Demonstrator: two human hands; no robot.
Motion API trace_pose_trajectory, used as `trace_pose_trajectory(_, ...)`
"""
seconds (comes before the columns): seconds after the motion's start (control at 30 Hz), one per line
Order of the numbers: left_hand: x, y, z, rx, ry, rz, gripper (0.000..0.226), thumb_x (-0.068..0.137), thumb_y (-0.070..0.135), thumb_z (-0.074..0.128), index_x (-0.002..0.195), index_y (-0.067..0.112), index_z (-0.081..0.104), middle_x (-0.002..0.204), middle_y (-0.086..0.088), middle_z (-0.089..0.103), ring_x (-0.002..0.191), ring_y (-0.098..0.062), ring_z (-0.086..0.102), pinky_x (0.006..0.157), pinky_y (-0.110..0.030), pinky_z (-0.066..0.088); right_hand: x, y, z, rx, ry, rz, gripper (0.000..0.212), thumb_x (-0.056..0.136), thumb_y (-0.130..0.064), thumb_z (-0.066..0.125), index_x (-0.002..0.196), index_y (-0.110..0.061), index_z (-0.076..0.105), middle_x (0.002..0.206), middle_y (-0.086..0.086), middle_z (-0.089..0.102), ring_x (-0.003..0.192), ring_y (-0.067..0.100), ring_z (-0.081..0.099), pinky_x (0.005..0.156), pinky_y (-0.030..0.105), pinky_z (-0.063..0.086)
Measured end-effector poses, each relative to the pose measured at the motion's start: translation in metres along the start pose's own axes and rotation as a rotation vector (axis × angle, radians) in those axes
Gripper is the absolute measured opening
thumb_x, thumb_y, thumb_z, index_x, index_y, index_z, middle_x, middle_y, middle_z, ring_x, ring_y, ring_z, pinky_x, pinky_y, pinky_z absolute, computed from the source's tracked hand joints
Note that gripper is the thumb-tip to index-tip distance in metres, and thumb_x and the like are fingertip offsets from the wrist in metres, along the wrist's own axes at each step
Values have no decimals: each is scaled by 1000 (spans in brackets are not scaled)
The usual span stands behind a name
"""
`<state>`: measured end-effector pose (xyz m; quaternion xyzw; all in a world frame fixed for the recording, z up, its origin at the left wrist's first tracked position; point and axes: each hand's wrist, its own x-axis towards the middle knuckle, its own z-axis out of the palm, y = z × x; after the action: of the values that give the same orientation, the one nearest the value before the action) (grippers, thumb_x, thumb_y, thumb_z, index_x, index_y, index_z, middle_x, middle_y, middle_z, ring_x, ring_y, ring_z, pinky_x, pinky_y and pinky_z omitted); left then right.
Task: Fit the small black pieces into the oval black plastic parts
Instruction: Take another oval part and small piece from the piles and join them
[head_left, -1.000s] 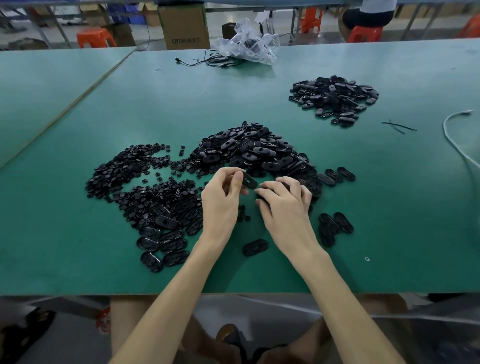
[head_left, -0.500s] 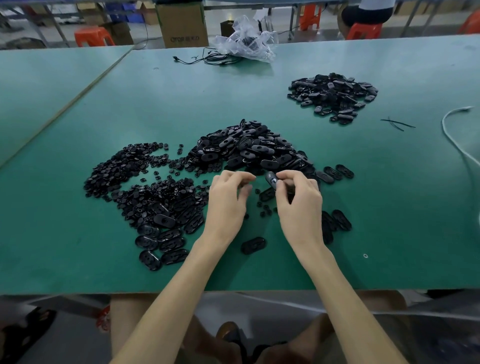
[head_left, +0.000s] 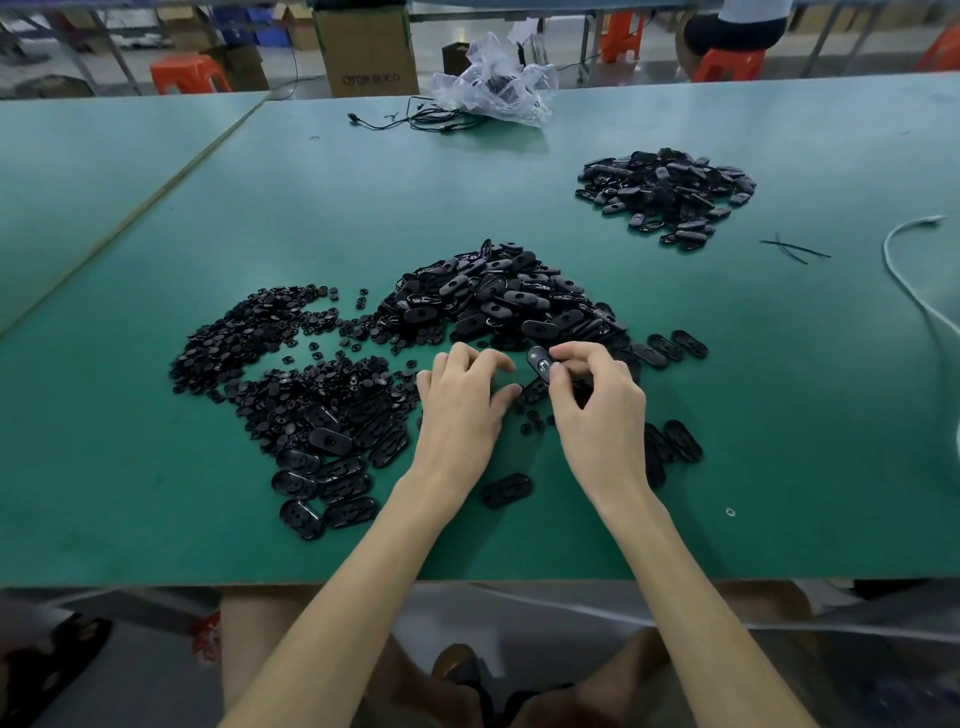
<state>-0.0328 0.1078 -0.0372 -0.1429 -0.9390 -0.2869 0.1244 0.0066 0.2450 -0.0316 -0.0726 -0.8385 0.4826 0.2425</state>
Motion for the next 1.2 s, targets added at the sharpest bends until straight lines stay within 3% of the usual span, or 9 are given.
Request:
trace_pose_trajectory(0.2,0,0,0,-9,-5,37,11,99,27,69,108,22,73,106,5,59,108,-18,48,90,-27,21,-1,0,0,4,-7,-5,16,102,-14,63,114,-22,69,95,-10,67,104,4,54,86,2,36)
trace_pose_trajectory(0.43,-1,3,0,-117,8,28,9,102,24,66,100,19,58,95,7,64,93,-17,52,93,-32,29,0,0,-1,-3,-1,-16,17,101,-14,63,116,-21,69,93,-15,65,105,10,56,85,1,36)
trace_pose_trajectory(0.53,0,3,-3,-336,21,-11,9,101,19,67,100,21,59,91,9,64,92,-14,59,92,-26,38,0,-1,-1,-4,0,-22,17,102,-14,63,116,-21,69,92,-20,62,105,12,57,85,1,35)
trace_pose_trajectory(0.63,1,1,-7,-523,77,-42,10,97,13,71,99,19,63,92,12,68,90,-1,62,80,-11,43,0,-2,0,-1,4,-26,17,102,-14,63,116,-21,69,91,-22,59,105,13,59,86,1,36)
trace_pose_trajectory(0.8,3,-2,-10,-661,64,-71,11,96,12,73,100,22,73,95,10,73,92,-10,67,80,-30,54,0,-2,0,0,6,-38,18,101,-14,64,117,-21,69,91,-24,58,105,14,60,86,3,39)
trace_pose_trajectory(0.97,4,-3,-8,-679,51,-74,11,97,10,71,104,18,76,97,9,75,92,-12,69,82,-33,56,1,-1,1,1,-1,-40,18,101,-15,64,117,-22,69,90,-23,59,105,14,61,87,9,42)
trace_pose_trajectory(1.2,3,-3,-8,-699,48,-77,15,99,12,69,104,24,76,97,10,74,85,-15,68,81,-43,57,-1,-1,1,6,-14,-44,17,101,-15,64,116,-19,71,94,-21,59,105,9,60,86,1,37)
